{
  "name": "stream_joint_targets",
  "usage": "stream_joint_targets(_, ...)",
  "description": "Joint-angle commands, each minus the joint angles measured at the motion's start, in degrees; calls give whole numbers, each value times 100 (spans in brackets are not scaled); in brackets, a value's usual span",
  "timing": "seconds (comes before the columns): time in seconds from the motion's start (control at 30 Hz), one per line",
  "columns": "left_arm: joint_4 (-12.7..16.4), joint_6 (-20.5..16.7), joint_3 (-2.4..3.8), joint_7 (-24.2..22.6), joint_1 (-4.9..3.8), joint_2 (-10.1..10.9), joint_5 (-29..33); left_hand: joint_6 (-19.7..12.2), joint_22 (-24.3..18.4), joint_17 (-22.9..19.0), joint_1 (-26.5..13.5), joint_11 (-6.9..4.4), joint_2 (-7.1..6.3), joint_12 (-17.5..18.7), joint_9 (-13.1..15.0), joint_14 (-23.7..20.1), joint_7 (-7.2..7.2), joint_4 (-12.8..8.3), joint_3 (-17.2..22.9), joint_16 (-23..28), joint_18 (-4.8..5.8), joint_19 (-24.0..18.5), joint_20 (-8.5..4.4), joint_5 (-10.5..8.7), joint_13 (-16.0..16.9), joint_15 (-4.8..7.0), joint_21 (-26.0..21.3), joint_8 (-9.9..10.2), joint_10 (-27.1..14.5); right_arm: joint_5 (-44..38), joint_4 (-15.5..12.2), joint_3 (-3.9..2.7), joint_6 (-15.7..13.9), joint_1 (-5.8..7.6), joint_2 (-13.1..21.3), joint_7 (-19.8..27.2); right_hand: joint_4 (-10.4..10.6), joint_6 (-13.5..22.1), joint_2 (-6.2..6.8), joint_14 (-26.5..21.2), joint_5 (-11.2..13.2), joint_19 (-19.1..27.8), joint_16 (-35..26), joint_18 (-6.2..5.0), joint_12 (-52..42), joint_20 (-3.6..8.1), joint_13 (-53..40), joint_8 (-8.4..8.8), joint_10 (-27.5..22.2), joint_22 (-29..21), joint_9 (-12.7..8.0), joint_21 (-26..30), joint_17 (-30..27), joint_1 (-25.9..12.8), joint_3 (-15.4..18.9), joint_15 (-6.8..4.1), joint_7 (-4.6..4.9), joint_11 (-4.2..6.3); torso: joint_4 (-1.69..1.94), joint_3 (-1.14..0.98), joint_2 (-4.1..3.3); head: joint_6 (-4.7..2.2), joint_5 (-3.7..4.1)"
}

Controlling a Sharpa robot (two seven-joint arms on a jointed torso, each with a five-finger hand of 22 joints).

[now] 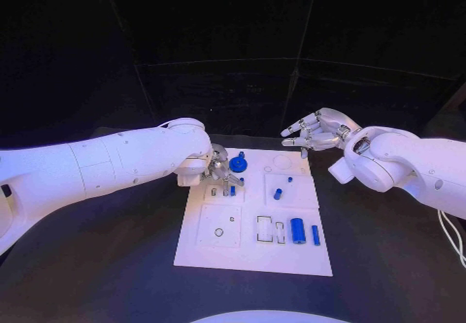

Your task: Assemble the parts on the task board

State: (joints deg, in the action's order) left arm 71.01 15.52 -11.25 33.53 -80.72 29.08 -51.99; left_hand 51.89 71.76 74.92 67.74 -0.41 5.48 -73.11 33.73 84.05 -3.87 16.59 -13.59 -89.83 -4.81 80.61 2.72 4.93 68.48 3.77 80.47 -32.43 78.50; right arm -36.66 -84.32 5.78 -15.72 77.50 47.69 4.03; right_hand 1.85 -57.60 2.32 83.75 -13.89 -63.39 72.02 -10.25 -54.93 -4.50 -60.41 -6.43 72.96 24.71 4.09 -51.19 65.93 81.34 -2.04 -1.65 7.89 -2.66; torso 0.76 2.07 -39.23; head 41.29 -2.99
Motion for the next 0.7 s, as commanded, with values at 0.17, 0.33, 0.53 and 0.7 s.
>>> stream_joint_targets(0.17,-80,278,-13,60,7,-77,-25,-81,-20,1508,143,16,50,50,57,595,5,-28,60,-17,85,-69,11,54,-27,-18,-39,-60,-72,-21,3,-4,-41,14,-16,13,-7,53,-20,144,-35,-28,-24,-28,23,-4,3,-2,-32,-2,-7,33,-7,-27,14,2,8,-7,4,0,-1,15,-4)
stream_joint_targets(0.33,-126,326,-15,73,14,-99,-24,-98,-30,1508,182,18,48,54,75,595,2,-36,87,-17,82,-77,13,57,-29,-20,-47,-66,-78,-34,0,-4,-52,14,-21,21,-5,73,-24,142,-55,-26,-26,-28,23,-6,3,4,-38,-3,-9,36,-5,-28,11,5,13,-11,7,-4,-1,40,-35)
stream_joint_targets(0.53,-159,353,-16,68,23,-128,-23,-104,-9,1508,198,19,48,49,83,595,1,-39,100,-17,86,-68,14,58,-21,-21,-37,-69,-76,-39,6,-4,-85,14,-26,32,-5,86,-33,144,-106,-26,-16,-28,11,-9,-4,2,-40,-4,-9,40,16,-27,2,9,17,-14,3,0,2,55,-50)
stream_joint_targets(0.7,-165,356,-16,57,26,-152,-23,-110,-1,1508,217,20,52,46,93,595,0,-41,117,-17,88,-65,15,59,-17,-22,-34,-73,-76,-40,23,-4,-88,14,-38,29,-5,88,-33,144,-119,-26,-16,-28,9,-9,-6,2,-41,-4,-9,41,17,-26,1,9,18,-15,4,-2,2,65,-39)
